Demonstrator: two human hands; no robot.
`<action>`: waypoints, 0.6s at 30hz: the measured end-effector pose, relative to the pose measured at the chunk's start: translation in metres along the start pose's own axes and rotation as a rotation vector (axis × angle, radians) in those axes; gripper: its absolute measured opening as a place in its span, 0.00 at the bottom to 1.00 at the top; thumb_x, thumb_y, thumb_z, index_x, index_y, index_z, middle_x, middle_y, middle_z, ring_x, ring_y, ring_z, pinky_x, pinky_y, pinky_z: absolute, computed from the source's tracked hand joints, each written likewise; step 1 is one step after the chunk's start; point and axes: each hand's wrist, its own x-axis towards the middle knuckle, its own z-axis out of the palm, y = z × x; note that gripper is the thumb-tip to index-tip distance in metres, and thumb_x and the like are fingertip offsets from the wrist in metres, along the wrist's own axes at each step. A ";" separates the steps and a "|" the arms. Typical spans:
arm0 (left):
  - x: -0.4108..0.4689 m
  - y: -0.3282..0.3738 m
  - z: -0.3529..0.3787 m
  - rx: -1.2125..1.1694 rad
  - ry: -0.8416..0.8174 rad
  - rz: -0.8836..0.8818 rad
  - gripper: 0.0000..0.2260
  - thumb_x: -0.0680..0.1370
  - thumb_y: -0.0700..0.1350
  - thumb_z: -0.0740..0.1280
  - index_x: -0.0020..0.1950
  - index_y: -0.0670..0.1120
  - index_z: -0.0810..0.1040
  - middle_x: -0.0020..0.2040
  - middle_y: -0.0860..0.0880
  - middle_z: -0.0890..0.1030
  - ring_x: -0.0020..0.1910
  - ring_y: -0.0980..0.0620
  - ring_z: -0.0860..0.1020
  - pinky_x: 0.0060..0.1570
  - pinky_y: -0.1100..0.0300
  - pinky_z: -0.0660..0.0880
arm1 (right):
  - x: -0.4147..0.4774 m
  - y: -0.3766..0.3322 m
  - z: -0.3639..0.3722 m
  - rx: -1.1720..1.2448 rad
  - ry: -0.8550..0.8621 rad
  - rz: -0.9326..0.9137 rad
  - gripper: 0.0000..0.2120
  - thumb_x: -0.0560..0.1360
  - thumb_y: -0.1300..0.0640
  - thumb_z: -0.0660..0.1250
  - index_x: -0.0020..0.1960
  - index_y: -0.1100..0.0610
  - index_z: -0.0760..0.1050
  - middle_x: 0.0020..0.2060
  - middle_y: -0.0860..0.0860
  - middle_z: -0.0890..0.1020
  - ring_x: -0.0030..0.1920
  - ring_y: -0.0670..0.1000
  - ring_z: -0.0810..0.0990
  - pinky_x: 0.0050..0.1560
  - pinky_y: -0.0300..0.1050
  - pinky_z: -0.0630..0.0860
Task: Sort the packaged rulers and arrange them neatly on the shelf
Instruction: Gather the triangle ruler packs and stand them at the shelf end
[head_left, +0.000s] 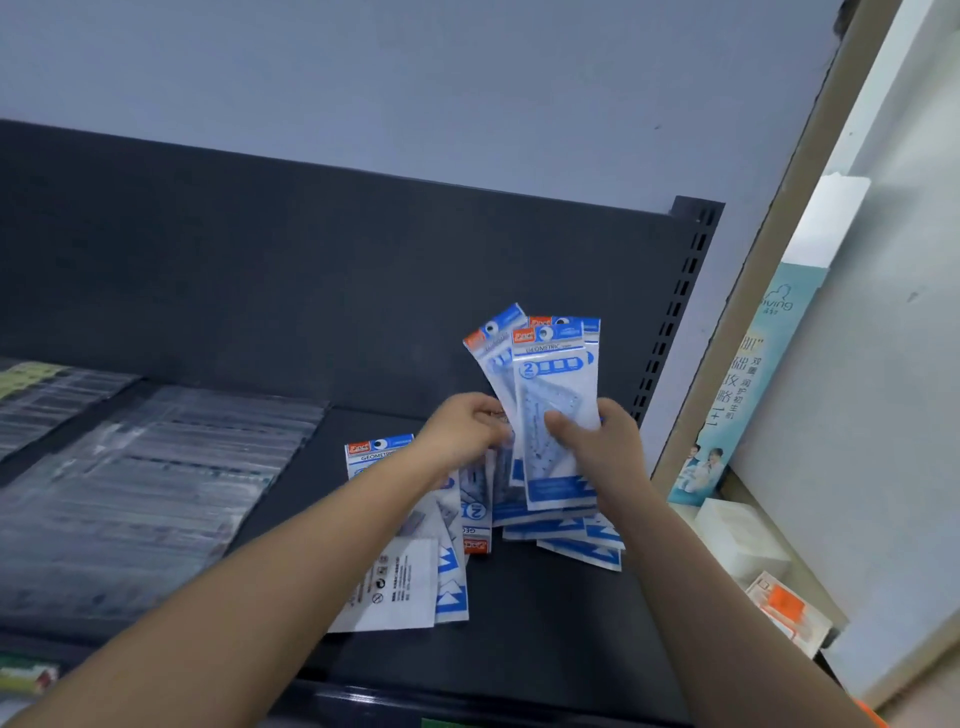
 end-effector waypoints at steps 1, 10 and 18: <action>0.005 -0.005 -0.008 0.090 0.068 -0.010 0.11 0.77 0.36 0.65 0.59 0.43 0.78 0.48 0.48 0.82 0.44 0.53 0.78 0.42 0.61 0.73 | 0.000 0.001 -0.003 -0.133 0.038 -0.011 0.12 0.74 0.52 0.71 0.50 0.56 0.71 0.46 0.51 0.82 0.44 0.51 0.81 0.43 0.49 0.78; 0.006 -0.030 -0.032 0.943 -0.259 -0.120 0.40 0.70 0.63 0.71 0.76 0.53 0.59 0.76 0.51 0.62 0.73 0.47 0.63 0.71 0.47 0.61 | -0.003 0.005 0.003 -1.020 0.037 -0.170 0.28 0.75 0.47 0.67 0.71 0.52 0.63 0.69 0.53 0.67 0.70 0.55 0.64 0.67 0.51 0.64; 0.029 -0.033 -0.034 0.806 -0.032 -0.189 0.38 0.68 0.65 0.72 0.71 0.49 0.64 0.71 0.47 0.70 0.69 0.44 0.67 0.66 0.46 0.68 | -0.006 0.007 0.028 -1.115 -0.453 -0.415 0.16 0.79 0.52 0.59 0.65 0.47 0.75 0.67 0.48 0.74 0.71 0.52 0.66 0.72 0.48 0.58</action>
